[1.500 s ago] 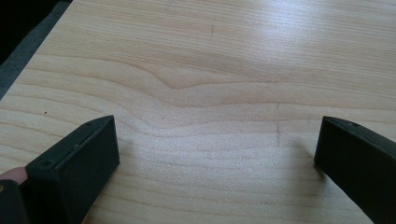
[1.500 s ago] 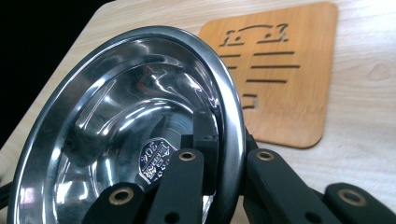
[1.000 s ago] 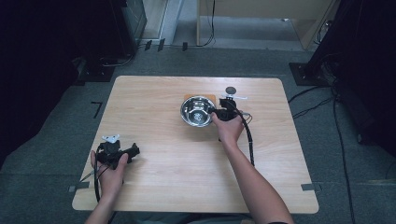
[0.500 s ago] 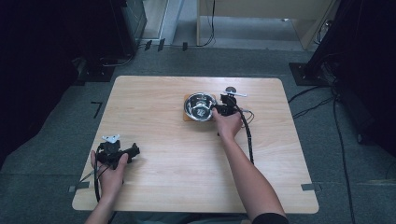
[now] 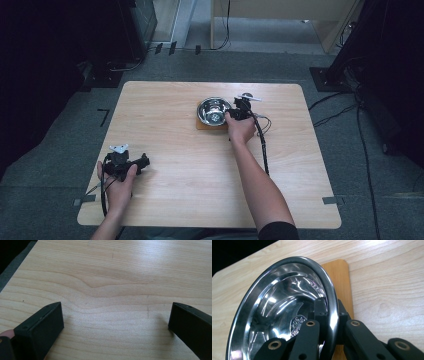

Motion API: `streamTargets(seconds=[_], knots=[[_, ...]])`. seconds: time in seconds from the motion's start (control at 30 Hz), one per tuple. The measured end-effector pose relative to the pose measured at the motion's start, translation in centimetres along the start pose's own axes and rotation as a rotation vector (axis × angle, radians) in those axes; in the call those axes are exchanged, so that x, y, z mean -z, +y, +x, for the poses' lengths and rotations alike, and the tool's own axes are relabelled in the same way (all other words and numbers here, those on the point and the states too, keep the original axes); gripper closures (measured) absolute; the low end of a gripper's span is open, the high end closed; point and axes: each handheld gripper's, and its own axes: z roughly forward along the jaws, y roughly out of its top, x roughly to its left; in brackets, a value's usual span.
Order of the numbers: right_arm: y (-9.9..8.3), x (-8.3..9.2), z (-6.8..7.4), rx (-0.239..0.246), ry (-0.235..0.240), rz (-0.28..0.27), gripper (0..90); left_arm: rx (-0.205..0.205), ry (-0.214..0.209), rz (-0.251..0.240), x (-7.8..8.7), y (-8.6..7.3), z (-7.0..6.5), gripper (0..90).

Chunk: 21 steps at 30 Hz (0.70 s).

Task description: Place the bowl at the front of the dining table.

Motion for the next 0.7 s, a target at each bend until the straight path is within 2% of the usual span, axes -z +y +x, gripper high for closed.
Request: streamTargets(seconds=[0.23,0.27,0.3,0.47,0.63,0.67,0.7], knots=[[0.3,-0.4,-0.3,-0.045,0.01,-0.016,84.3,-0.001,-0.001,0.0,0.0,0.0,0.0,0.0],[0.4,-0.2,-0.3,-0.058,0.032,-0.035,76.1,-0.001,-0.001,0.0,0.0,0.0,0.0,0.0],[0.5,-0.1,-0.2,-0.054,0.032,-0.051,70.5,-0.001,-0.001,0.0,0.0,0.0,0.0,0.0],[0.8,0.5,-0.2,0.005,0.005,-0.109,53.7,-0.002,-0.002,0.0,0.0,0.0,0.0,0.0],[1.1,1.1,-0.5,0.044,-0.013,-0.128,46.3,-0.002,-0.002,0.0,0.0,0.0,0.0,0.0],[1.1,1.2,-0.5,0.057,-0.018,-0.132,43.4,-0.002,-0.002,0.0,0.0,0.0,0.0,0.0],[1.1,1.5,-0.4,0.091,-0.046,-0.126,35.9,-0.002,-0.002,0.0,0.0,0.0,0.0,0.0]])
